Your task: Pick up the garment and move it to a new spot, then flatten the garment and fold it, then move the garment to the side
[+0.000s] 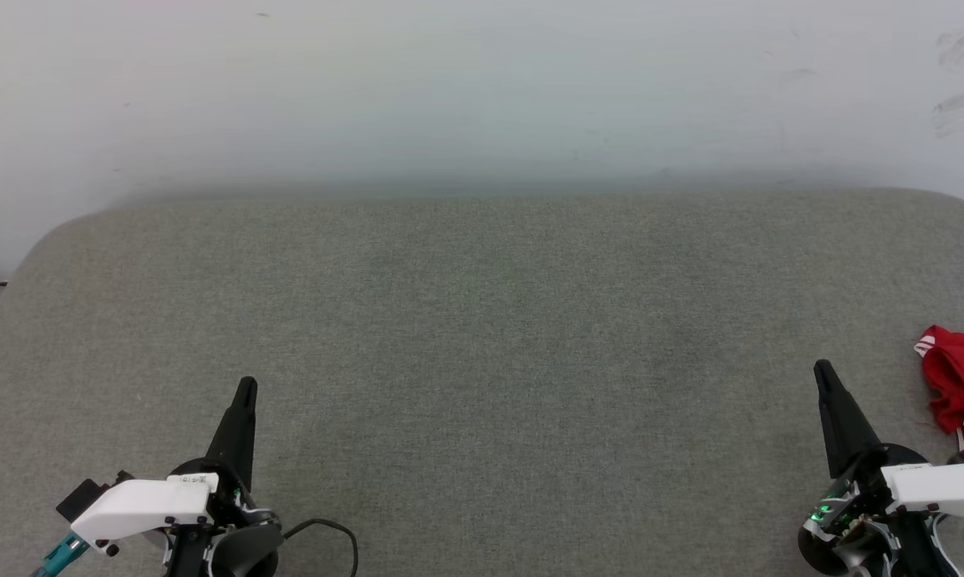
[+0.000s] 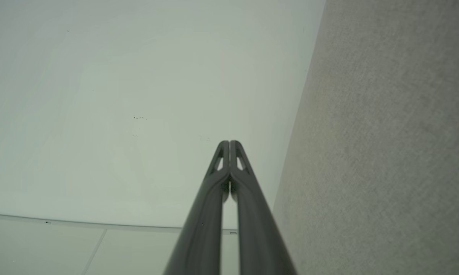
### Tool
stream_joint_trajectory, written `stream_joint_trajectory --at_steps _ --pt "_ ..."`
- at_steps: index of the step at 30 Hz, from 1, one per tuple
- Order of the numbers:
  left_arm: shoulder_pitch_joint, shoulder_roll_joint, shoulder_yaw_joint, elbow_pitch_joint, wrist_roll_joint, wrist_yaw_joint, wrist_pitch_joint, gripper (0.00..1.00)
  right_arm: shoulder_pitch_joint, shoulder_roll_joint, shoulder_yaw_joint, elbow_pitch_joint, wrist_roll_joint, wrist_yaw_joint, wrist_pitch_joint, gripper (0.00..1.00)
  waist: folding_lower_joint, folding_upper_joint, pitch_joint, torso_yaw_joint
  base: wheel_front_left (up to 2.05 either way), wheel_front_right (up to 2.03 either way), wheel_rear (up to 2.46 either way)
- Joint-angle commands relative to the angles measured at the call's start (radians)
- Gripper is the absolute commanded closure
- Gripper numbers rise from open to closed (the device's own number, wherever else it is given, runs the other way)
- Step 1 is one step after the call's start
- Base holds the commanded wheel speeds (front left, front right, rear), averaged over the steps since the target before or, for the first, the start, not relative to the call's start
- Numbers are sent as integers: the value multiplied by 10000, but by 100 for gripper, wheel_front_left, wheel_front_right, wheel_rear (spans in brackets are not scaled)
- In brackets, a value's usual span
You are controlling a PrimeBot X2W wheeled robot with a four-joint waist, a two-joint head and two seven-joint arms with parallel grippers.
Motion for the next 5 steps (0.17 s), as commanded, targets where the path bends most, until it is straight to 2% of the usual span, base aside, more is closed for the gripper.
stream_joint_trajectory --at_steps 1,5 --pt "-60 -23 27 5 -2 -22 27 100 -114 30 -4 11 31 -3 12 100 0 0 0 0 0 0 0" --pt "-59 -23 27 5 0 -22 26 100 -114 31 -3 11 30 -3 12 100 0 0 0 0 0 0 0"
